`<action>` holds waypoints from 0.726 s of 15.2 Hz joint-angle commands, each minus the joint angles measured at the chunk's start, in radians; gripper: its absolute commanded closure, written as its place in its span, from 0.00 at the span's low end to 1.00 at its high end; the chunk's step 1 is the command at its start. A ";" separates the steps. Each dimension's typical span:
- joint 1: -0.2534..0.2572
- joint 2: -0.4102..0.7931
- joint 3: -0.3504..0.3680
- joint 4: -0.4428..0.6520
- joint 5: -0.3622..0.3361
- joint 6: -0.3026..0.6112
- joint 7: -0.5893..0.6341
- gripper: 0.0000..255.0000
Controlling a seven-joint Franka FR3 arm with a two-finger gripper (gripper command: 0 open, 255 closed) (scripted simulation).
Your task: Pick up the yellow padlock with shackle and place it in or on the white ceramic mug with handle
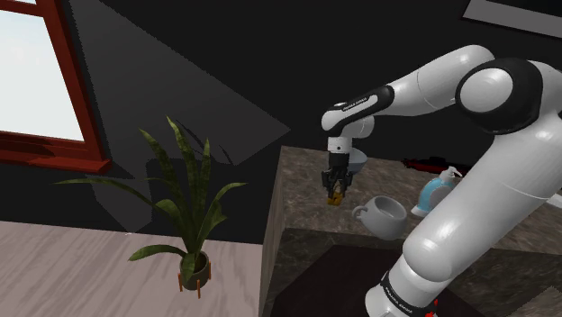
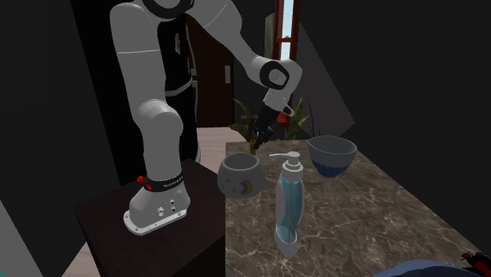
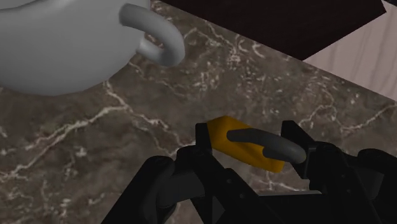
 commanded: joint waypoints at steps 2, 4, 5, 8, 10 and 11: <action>-0.001 -0.023 0.000 0.021 -0.005 -0.044 0.006 1.00; -0.001 -0.040 0.000 0.033 -0.008 -0.072 0.010 1.00; -0.001 -0.048 0.000 0.039 -0.010 -0.086 0.012 1.00; -0.002 -0.070 0.001 0.059 -0.013 -0.127 0.018 1.00; -0.002 -0.084 0.002 0.073 -0.015 -0.155 0.022 1.00; -0.002 -0.091 0.002 0.080 -0.016 -0.169 0.024 1.00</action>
